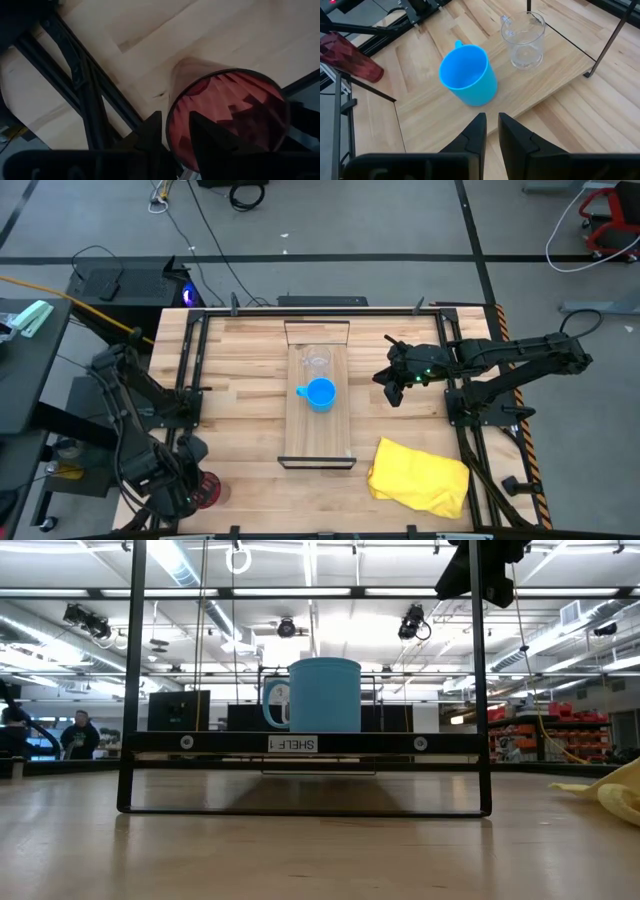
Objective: Stack small to large cups/mugs on shelf
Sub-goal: Put the red cup on the shelf
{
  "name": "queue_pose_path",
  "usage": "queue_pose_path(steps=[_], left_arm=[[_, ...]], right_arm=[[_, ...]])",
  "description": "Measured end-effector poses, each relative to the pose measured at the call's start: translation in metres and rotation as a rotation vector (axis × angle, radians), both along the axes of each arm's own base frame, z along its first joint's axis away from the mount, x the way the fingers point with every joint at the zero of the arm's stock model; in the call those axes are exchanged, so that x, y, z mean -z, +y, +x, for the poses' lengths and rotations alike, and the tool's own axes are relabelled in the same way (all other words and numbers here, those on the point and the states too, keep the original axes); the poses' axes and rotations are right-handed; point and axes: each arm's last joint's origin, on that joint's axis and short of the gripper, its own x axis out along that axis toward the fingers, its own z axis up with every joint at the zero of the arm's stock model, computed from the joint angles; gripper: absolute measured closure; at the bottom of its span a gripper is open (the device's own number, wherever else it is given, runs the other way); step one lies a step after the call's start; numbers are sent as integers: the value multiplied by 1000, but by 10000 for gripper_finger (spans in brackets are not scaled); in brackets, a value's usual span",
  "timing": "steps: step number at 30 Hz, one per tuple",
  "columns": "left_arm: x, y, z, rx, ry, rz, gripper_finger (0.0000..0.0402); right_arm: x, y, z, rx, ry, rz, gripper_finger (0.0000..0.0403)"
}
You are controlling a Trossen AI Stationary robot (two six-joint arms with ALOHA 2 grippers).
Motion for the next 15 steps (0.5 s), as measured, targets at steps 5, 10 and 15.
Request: queue_pose_path(steps=[5, 10, 15], left_arm=[[4, -4, 2, 9, 10, 6, 294], [4, -4, 0, 2, 20, 11, 294], [12, -3, 0, -17, 29, 22, 294]], right_arm=[[0, 0, 0, 0, 0, 0, 347], [0, 0, 0, 0, 0, 0, 347], [0, 0, 0, 0, -1, 0, 347]])
